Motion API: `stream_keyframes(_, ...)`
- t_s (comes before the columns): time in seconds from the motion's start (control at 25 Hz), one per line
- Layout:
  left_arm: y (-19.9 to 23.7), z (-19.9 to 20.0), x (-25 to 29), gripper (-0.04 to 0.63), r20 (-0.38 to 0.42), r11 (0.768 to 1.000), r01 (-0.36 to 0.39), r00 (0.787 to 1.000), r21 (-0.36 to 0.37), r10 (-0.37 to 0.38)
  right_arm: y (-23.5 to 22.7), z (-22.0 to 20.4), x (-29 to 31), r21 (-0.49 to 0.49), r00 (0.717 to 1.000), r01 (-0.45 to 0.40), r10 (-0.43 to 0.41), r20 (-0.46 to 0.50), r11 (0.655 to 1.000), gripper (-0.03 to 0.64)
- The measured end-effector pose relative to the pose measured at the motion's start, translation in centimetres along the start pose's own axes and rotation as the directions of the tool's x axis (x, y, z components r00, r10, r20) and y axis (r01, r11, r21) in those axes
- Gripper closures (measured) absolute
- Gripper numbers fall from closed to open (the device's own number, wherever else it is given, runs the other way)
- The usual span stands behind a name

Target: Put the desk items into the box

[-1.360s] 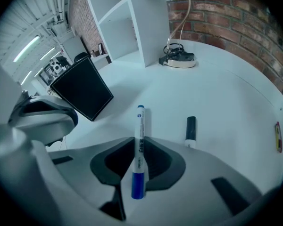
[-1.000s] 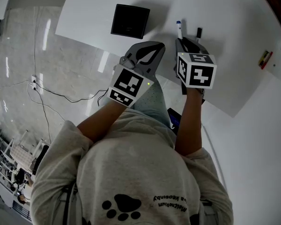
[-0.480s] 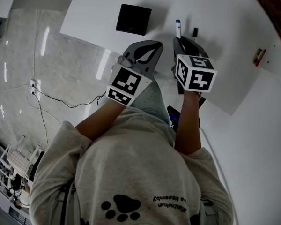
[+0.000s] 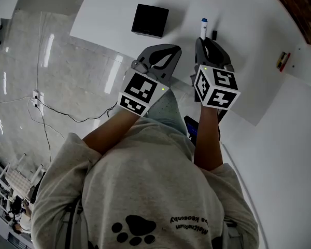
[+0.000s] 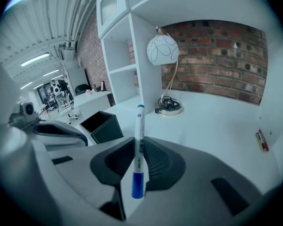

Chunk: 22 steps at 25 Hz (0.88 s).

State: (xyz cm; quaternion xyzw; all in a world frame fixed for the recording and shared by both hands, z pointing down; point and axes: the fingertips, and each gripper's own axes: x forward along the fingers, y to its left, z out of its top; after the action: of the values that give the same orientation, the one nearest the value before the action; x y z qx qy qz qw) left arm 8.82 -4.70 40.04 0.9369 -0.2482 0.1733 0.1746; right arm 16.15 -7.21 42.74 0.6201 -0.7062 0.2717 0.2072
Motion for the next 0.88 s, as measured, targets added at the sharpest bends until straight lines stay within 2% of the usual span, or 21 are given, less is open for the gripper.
stream_keyframes(0.32, 0.2, 1.2, -1.5, 0.588, 0.033, 1.000, -0.021, 0.999, 0.004, 0.021, 0.6, 2.7, -2.3, -0.033, 0.985, 0.031, -0.025, 0.172, 0.999, 0.543)
stream_keyframes(0.88, 1.8, 2.1, -3.0, 0.588, 0.056, 0.997, -0.076, 0.996, -0.011, 0.076, 2.6, 6.1, -3.0, -0.073, 0.940, 0.020, 0.006, 0.342, 0.997, 0.543)
